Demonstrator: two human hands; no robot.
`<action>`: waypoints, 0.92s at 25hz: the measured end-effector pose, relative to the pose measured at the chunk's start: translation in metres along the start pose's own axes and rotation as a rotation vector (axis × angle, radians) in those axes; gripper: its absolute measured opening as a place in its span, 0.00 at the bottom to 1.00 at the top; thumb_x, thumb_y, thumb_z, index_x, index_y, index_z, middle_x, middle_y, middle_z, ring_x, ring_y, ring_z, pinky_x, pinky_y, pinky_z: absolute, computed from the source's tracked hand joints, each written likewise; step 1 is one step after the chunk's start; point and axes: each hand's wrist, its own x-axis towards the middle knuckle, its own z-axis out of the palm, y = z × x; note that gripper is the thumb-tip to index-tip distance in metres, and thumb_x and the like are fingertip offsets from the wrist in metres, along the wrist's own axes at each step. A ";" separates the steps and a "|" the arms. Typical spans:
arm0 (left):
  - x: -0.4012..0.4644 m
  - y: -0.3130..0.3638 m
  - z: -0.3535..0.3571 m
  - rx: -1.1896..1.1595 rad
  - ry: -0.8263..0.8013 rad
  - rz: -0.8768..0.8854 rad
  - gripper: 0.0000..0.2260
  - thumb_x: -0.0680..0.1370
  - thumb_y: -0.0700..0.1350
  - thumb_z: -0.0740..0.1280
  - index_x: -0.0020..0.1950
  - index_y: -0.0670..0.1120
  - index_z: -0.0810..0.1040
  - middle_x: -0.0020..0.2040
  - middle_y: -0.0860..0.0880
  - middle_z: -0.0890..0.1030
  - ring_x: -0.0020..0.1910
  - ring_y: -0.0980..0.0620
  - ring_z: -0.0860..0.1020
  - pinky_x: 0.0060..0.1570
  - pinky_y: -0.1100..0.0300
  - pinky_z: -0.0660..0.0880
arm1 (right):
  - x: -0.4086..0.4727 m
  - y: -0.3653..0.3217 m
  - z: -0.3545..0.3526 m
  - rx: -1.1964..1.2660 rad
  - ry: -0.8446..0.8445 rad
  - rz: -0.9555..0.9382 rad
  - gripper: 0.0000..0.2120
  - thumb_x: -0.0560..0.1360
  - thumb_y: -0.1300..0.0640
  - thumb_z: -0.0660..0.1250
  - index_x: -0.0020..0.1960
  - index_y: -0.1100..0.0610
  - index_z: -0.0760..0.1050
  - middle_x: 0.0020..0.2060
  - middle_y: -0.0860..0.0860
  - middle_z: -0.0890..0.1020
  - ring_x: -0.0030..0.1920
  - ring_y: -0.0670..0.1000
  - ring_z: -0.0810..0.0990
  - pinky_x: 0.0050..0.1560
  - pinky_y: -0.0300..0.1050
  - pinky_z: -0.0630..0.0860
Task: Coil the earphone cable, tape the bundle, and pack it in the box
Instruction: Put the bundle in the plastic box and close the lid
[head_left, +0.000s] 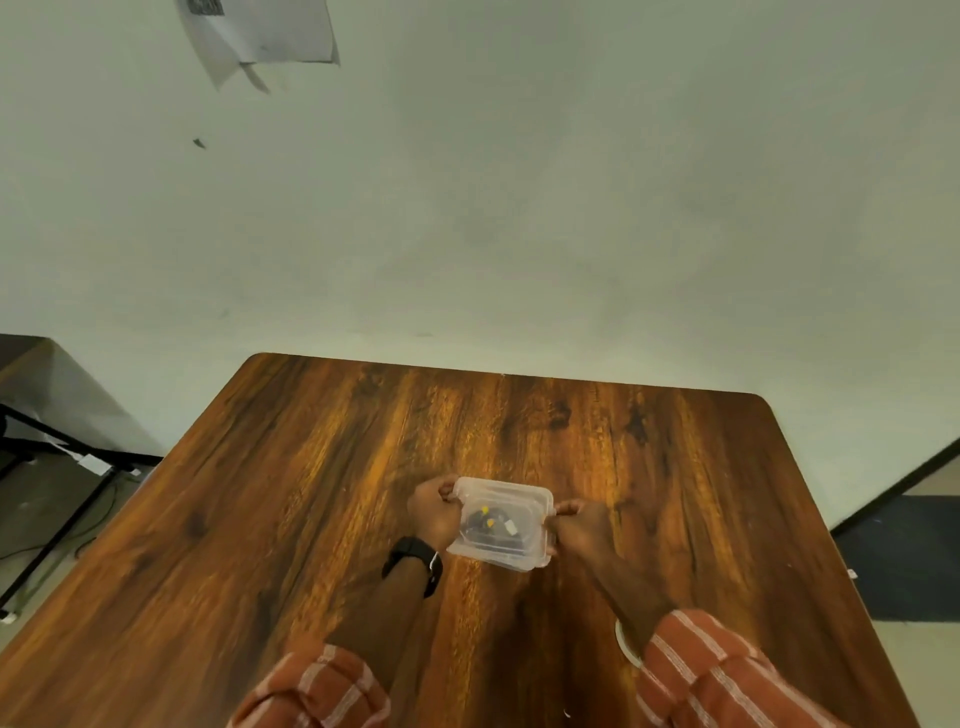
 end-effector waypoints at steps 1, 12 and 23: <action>0.000 -0.008 0.006 0.083 0.002 0.011 0.10 0.74 0.33 0.68 0.46 0.45 0.84 0.44 0.51 0.83 0.45 0.46 0.81 0.44 0.60 0.75 | 0.004 0.005 0.003 -0.085 0.006 0.003 0.04 0.70 0.64 0.73 0.45 0.59 0.81 0.42 0.57 0.85 0.37 0.54 0.84 0.37 0.51 0.84; 0.022 -0.040 0.021 0.283 -0.071 -0.094 0.13 0.79 0.46 0.66 0.62 0.44 0.78 0.57 0.45 0.82 0.52 0.47 0.81 0.51 0.57 0.79 | 0.024 0.029 0.016 -0.282 0.006 -0.007 0.11 0.77 0.49 0.69 0.43 0.57 0.78 0.37 0.50 0.82 0.34 0.46 0.80 0.34 0.40 0.77; -0.034 -0.062 0.029 0.267 -0.148 -0.207 0.17 0.82 0.52 0.61 0.54 0.40 0.82 0.50 0.42 0.84 0.46 0.47 0.81 0.45 0.59 0.76 | -0.018 0.074 -0.011 0.261 -0.181 0.255 0.08 0.78 0.56 0.66 0.57 0.57 0.77 0.50 0.56 0.84 0.51 0.56 0.83 0.48 0.51 0.82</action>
